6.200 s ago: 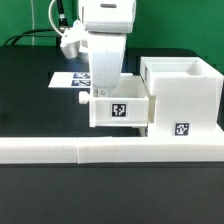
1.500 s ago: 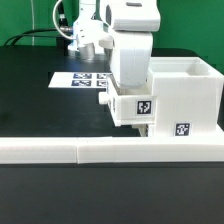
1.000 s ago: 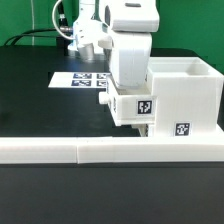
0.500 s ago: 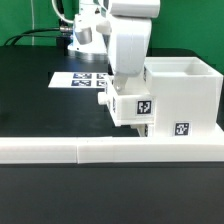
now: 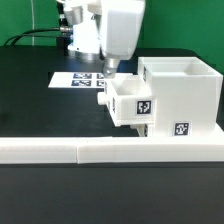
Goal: Assemble drawer
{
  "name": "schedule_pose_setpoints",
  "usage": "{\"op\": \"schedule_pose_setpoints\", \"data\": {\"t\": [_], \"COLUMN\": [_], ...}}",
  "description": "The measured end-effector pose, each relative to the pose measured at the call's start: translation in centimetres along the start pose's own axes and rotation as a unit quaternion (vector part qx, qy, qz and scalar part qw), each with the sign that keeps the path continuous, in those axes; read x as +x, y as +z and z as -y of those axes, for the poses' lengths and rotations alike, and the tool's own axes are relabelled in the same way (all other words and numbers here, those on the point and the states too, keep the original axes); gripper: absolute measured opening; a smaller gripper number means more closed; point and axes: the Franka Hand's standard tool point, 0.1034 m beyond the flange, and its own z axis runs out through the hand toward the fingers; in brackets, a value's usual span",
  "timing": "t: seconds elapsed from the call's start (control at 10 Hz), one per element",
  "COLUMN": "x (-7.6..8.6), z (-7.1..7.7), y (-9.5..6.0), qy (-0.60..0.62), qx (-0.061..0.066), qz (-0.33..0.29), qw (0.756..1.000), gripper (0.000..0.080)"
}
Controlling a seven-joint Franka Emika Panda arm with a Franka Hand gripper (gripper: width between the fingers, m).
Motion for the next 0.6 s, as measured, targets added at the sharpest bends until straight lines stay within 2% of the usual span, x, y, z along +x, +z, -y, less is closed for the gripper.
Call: {"op": "schedule_pose_setpoints", "data": {"t": [0.4,0.5,0.6], "x": [-0.7,-1.6,-2.7], "z": [0.1,0.4,0.7], "y": [0.5,1.3,2.1], "qy": [-0.011,-0.025,-0.016], "qx": [0.001,0.0,0.005], "qz": [-0.011,-0.038,-0.072], "qw": [1.0,0.999,0.997], "gripper": [0.0649,0.0649,0.0649]}}
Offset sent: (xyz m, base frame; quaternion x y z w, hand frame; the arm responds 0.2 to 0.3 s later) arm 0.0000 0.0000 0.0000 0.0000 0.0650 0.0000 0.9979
